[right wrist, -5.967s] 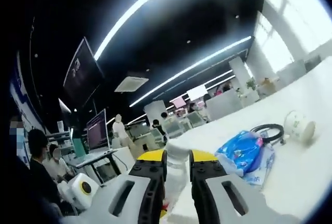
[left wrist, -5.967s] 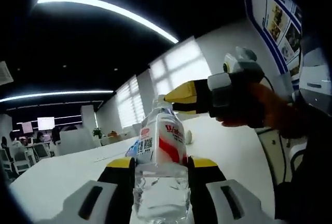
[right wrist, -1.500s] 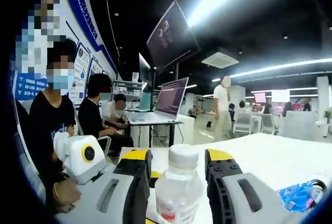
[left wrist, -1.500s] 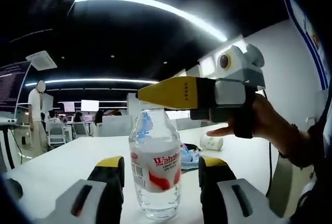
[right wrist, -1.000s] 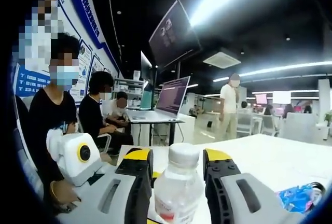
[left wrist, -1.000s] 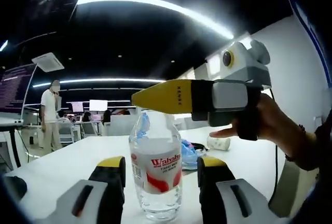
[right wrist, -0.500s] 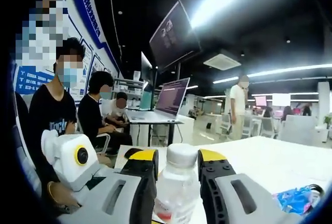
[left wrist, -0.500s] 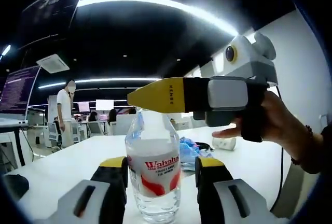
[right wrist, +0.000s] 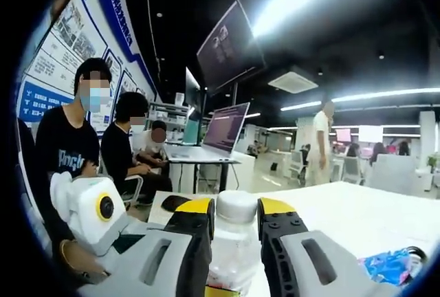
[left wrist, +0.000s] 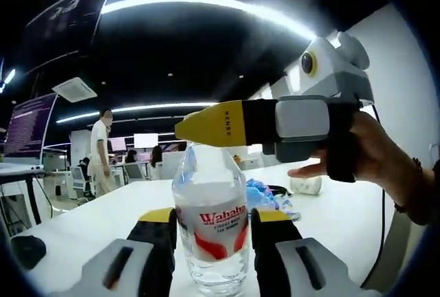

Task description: Arrange the tabletop items into an orderly group along one side of the table until the central work area is clear of visible clutter.

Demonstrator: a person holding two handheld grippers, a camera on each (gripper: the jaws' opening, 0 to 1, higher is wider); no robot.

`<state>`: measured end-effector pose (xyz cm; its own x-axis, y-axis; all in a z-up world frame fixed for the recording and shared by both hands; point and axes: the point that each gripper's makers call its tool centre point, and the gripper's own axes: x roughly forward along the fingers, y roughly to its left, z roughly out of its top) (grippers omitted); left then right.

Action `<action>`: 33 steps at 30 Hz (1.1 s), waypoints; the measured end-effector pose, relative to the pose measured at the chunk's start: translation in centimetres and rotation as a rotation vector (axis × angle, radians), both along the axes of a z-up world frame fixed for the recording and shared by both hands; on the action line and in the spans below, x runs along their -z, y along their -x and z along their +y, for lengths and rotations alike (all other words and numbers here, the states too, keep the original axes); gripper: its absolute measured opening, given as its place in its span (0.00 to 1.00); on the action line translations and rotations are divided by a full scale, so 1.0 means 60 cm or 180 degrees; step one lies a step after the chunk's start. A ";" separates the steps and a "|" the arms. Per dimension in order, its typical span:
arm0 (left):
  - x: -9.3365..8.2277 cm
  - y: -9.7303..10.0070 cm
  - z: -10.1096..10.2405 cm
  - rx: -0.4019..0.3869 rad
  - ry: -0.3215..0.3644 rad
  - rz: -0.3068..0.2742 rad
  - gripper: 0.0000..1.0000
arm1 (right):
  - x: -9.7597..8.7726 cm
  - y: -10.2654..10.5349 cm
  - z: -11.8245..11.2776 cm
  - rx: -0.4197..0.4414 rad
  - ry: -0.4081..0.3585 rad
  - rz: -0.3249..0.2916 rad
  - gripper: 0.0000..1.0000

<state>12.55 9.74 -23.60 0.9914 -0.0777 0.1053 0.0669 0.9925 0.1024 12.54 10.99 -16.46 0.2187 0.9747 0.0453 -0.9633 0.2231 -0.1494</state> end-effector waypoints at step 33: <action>0.003 -0.001 0.002 0.0381 -0.0057 0.0071 0.40 | 0.006 0.000 -0.002 0.0009 0.0083 -0.0037 0.22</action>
<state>12.61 9.83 -23.75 0.9770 -0.1973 0.0809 0.1873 0.9753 0.1171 12.54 10.86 -16.80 0.2212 0.9750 0.0223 -0.9608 0.2218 -0.1665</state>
